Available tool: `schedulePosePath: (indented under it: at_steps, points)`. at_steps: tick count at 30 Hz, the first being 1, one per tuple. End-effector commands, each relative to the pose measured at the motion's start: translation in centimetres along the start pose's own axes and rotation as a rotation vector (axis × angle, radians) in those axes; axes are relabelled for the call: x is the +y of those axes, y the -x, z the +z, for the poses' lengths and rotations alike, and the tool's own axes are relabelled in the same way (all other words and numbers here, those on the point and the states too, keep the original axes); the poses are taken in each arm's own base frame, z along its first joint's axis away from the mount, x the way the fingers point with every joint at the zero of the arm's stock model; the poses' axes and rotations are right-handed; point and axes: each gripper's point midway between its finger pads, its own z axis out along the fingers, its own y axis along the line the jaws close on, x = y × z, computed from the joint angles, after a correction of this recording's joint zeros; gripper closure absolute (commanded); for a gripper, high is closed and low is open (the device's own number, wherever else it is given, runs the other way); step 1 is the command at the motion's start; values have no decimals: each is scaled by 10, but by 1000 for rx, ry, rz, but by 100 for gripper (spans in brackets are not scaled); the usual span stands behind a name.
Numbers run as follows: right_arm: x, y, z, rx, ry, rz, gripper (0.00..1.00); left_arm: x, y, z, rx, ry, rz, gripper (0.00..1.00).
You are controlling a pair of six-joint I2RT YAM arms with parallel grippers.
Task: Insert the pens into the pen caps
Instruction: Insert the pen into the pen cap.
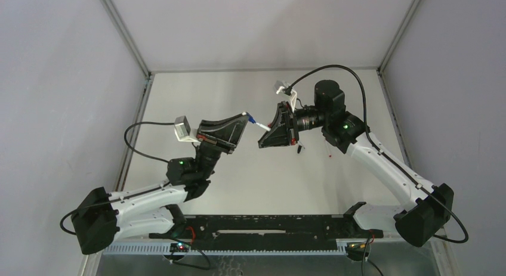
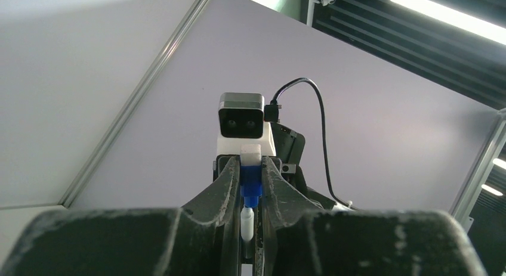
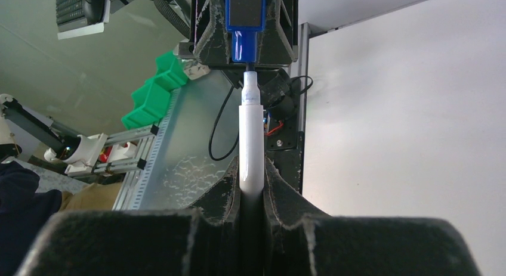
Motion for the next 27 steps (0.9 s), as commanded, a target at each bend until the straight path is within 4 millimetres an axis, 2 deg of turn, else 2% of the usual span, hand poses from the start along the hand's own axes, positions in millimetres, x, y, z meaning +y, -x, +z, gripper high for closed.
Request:
schedulePosePath:
  at_steps: [1,8,19,27]
  points:
    - [9,16,1,-26,17,-57,100,-22,13,13,-43,-69,-25,99]
    - [11,16,0,-23,27,-64,100,-18,14,12,-47,-57,-14,99]
    - [-5,20,5,-44,-11,-24,100,-24,5,15,-17,-80,-70,99]
    - [-7,30,5,-78,-27,-23,100,-25,2,16,-15,-78,-82,99]
